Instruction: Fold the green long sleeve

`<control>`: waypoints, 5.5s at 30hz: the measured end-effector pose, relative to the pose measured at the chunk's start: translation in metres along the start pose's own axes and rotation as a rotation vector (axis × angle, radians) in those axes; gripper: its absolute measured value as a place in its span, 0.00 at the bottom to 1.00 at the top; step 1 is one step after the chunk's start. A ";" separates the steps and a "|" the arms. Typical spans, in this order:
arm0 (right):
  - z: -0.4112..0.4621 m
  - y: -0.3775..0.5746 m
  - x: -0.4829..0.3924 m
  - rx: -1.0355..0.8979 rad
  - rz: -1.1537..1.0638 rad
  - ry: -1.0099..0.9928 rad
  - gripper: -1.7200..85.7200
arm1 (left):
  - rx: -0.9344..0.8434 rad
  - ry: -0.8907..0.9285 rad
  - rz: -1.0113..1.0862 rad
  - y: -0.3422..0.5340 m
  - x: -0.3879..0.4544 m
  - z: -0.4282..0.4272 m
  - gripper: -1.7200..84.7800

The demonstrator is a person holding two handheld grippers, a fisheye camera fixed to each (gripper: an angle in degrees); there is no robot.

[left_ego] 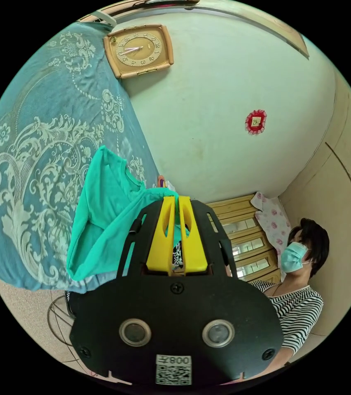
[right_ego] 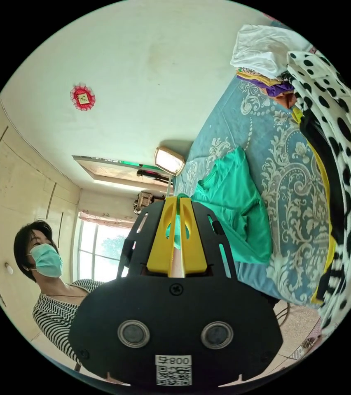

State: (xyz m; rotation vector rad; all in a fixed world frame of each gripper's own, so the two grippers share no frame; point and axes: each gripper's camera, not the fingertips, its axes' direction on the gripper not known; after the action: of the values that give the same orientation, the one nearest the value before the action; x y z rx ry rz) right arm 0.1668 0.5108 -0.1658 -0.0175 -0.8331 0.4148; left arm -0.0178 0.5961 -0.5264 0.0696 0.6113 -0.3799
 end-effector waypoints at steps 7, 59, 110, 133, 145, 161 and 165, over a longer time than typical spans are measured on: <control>0.054 -0.113 0.013 -0.022 0.018 0.034 0.03 | 0.035 -0.074 -0.009 -0.105 -0.055 0.063 0.04; 0.337 -0.342 -0.065 -0.172 -0.068 0.401 0.02 | -0.058 -0.257 -0.057 -0.362 -0.311 0.385 0.03; 0.524 -0.318 -0.152 -0.421 -0.540 0.858 0.03 | -0.281 -0.836 0.405 -0.370 -0.266 0.548 0.03; 0.583 -0.297 -0.137 -0.473 -0.483 0.778 0.02 | -0.215 -0.937 0.290 -0.376 -0.248 0.480 0.02; 0.574 -0.268 -0.127 -0.423 -0.542 0.807 0.02 | -0.362 -0.879 0.483 -0.336 -0.204 0.507 0.02; 0.500 -0.237 -0.125 -0.300 -0.512 0.711 0.02 | -0.142 -1.027 0.384 -0.316 -0.173 0.371 0.02; 0.487 -0.234 -0.102 -0.326 -0.440 0.778 0.02 | -0.186 -1.058 0.271 -0.322 -0.193 0.343 0.02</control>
State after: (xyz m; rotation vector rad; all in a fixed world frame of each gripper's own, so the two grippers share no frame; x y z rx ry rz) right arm -0.1638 0.1870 0.1323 -0.2758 -0.1117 -0.1562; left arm -0.0943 0.3001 -0.1201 -0.2191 -0.4110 -0.0578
